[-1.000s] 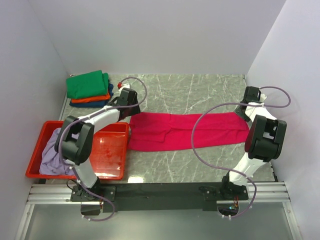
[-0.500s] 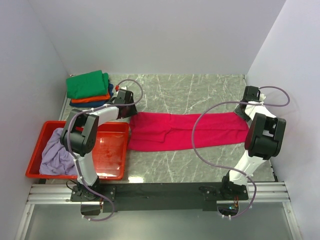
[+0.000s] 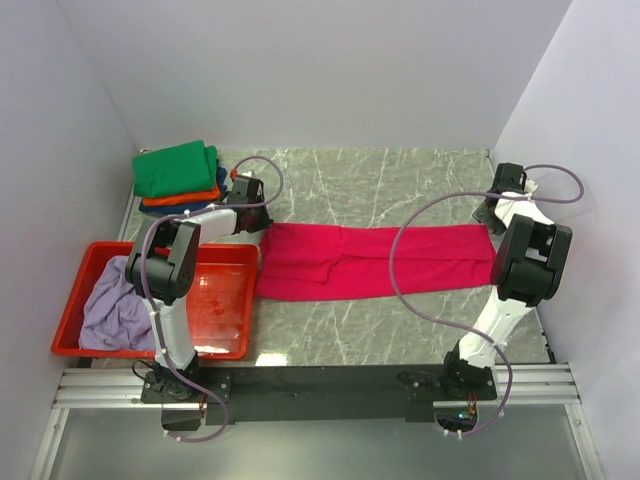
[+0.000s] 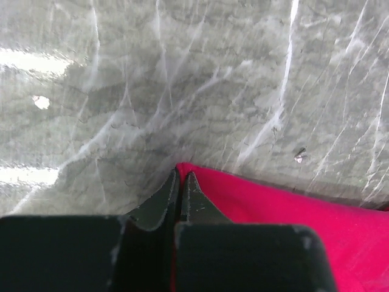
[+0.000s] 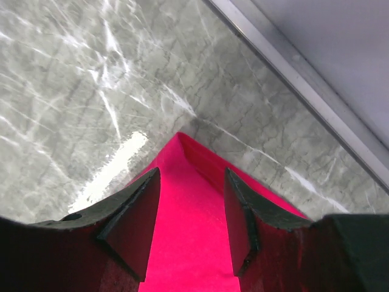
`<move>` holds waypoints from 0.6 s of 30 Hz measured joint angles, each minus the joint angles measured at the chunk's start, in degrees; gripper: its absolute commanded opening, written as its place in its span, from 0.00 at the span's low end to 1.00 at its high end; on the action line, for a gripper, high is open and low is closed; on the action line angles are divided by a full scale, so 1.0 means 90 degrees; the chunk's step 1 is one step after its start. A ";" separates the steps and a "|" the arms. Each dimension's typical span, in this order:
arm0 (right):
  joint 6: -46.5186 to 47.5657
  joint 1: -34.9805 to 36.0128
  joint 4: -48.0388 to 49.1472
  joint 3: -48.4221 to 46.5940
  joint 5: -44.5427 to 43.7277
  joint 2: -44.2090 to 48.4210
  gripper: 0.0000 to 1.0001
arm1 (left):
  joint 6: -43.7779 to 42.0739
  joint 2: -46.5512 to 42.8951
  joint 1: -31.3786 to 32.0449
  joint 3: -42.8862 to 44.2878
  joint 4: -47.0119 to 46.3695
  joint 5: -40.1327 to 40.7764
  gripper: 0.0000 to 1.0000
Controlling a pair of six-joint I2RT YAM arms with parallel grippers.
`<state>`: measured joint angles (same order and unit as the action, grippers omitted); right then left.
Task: Fold and stack the t-shirts
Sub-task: Fold the tshirt
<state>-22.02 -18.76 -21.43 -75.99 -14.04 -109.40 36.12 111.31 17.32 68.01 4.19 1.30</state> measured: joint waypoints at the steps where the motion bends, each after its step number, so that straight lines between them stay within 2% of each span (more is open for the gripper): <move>1: 0.0005 -0.0010 -0.0010 -0.0019 0.0017 -0.0041 0.54 | 0.0005 0.0010 -0.0019 0.0017 -0.0002 -0.0019 0.01; 18: 0.0129 -0.0070 -0.0495 -0.0563 0.0474 -0.0595 0.59 | 0.0063 -0.0017 -0.0340 -0.0068 -0.0063 -0.0155 0.01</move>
<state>-20.86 -19.40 -25.89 -81.06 -9.78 -114.76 36.69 111.15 14.26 67.40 3.62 -0.10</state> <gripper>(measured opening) 0.580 0.023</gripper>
